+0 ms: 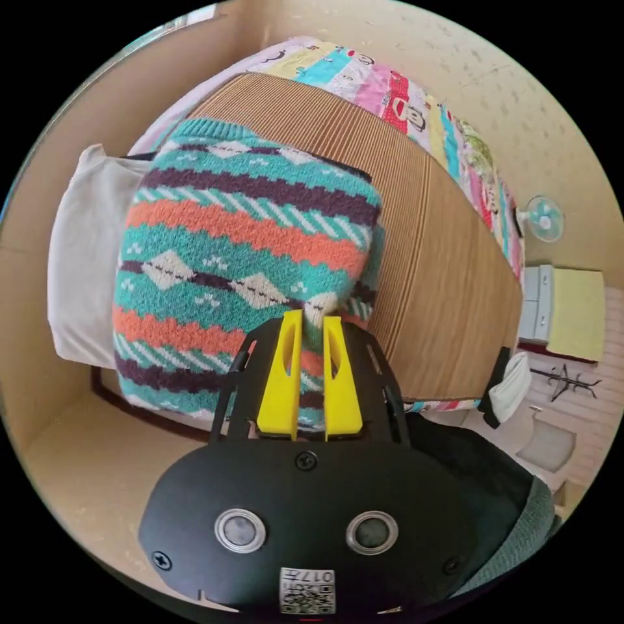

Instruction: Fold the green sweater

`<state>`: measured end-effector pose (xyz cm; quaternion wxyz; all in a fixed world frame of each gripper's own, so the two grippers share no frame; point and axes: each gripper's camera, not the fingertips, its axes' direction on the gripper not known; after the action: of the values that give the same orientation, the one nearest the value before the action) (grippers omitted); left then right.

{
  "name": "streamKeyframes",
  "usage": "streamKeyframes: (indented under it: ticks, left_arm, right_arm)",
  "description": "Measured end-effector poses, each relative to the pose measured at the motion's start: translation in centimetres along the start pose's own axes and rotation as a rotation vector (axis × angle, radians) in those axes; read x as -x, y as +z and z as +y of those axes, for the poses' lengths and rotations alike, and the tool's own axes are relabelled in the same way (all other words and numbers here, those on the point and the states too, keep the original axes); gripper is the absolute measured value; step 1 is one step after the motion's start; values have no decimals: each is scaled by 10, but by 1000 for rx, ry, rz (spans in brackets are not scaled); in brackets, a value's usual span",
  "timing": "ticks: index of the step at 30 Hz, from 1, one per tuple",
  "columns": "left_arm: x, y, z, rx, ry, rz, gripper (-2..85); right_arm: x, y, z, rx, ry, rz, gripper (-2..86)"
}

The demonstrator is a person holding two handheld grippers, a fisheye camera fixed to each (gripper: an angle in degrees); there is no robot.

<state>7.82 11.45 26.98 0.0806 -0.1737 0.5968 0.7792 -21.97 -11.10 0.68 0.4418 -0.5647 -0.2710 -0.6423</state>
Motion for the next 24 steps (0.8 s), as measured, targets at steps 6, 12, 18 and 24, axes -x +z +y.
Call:
streamKeyframes:
  ticks: [6,12,18,24]
  left_arm:
    - [152,-85,117,-416,23,802,50]
    - [162,-153,232,-803,369,1167,49]
    - [98,-172,246,-1131,737,1729,42]
    - [-32,-224,253,-777,1204,1875,34]
  right_arm:
    - [-14,-14,-11,-70,-154,-198,2]
    - [34,-23,3,-43,-631,-421,4]
    - [87,-40,28,51,-1024,-695,6]
    - [126,-54,71,89,-1283,-843,17]
